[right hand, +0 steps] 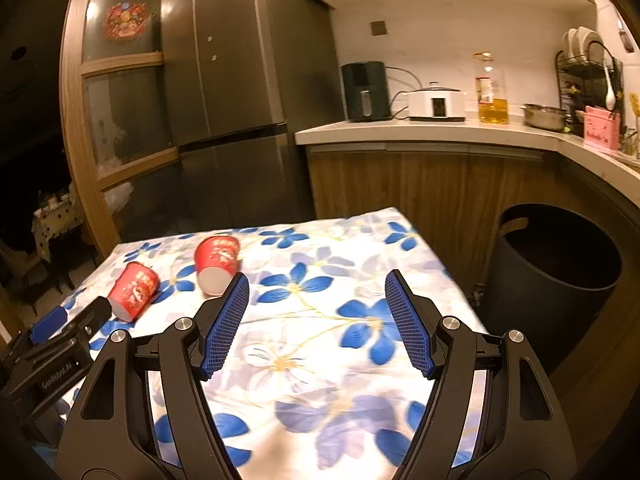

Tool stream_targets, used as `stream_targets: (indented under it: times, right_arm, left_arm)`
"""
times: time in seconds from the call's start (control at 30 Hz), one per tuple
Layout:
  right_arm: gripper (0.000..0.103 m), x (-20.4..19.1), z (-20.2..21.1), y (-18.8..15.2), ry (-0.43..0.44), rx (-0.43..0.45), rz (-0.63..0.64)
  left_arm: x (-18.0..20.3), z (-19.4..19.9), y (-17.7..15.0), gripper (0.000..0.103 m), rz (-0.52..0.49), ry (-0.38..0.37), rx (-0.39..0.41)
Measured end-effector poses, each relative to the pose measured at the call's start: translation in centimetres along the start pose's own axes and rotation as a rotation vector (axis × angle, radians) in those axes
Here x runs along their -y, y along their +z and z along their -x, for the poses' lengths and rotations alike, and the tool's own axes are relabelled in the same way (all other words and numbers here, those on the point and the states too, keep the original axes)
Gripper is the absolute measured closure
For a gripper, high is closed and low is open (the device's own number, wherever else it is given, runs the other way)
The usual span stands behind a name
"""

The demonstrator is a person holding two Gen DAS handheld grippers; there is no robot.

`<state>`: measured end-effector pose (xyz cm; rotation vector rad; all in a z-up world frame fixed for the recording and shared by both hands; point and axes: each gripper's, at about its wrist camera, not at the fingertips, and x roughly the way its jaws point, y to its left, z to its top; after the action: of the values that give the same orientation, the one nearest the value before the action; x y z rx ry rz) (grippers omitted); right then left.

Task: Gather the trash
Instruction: 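Move both open grippers back over the table toward the red cups, then grasp the upright red cup with the left gripper while the right gripper grasps the tipped red cup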

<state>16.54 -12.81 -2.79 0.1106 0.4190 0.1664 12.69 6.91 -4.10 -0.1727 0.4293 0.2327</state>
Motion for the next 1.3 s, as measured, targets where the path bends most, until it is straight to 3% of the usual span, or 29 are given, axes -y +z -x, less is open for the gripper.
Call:
stream_targets:
  times: [0.1, 0.37, 0.87, 1.2, 1.3]
  right_arm:
    - [0.033, -1.3, -1.0, -0.3, 0.024, -0.006, 0.008]
    - [0.033, -4.6, -3.7, -0.2, 0.075, -0.011, 0.033]
    - [0.033, -8.7, -10.2, 0.4, 0.135, -0.039, 0.038]
    - [0.033, -10.9, -14.4, 0.1, 0.150, -0.076, 0.062]
    - [0.033, -11.3, -15.2, -0.2, 0.151, -0.089, 0.062]
  left_arm:
    - [-1.9, -0.9, 0.3, 0.012, 0.016, 0.039, -0.006]
    - [-5.0, -4.2, 2.1, 0.012, 0.028, 0.059, -0.027]
    - [-5.9, -9.8, 3.0, 0.012, 0.009, 0.075, -0.080]
    - [-6.3, -12.8, 3.4, 0.012, 0.025, 0.037, -0.147]
    - [-6.4, -13.6, 3.2, 0.019, 0.028, 0.024, -0.179]
